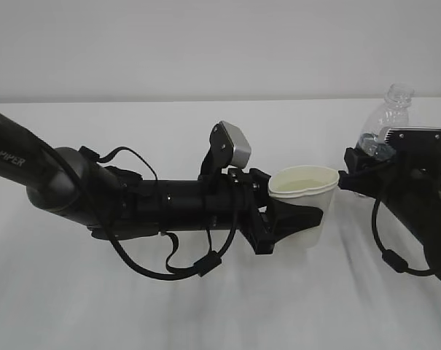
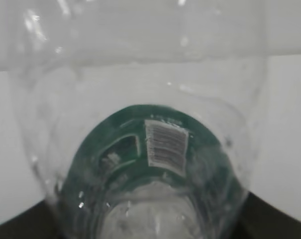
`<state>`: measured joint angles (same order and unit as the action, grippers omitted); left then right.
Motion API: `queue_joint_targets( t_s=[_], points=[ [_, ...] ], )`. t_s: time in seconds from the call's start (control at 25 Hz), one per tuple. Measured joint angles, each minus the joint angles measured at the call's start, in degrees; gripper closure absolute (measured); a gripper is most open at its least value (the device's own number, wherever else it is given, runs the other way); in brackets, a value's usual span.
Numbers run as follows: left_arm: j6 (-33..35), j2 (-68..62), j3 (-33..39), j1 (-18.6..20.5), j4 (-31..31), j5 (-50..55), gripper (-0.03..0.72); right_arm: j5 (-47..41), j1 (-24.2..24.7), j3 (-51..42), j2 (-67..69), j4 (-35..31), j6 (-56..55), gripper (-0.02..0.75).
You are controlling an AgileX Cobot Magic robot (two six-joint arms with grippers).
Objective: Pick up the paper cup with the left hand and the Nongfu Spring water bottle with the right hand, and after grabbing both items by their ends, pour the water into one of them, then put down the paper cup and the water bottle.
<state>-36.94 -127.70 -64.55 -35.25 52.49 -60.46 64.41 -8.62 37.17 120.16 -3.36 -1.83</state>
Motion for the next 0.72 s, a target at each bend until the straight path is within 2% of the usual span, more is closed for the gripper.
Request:
queue_joint_targets(
  t_s=[0.72],
  points=[
    [0.0, 0.0, 0.0, 0.0, 0.0, -0.2, 0.279, 0.0, 0.0, 0.09, 0.0, 0.86, 0.0, 0.335]
  ],
)
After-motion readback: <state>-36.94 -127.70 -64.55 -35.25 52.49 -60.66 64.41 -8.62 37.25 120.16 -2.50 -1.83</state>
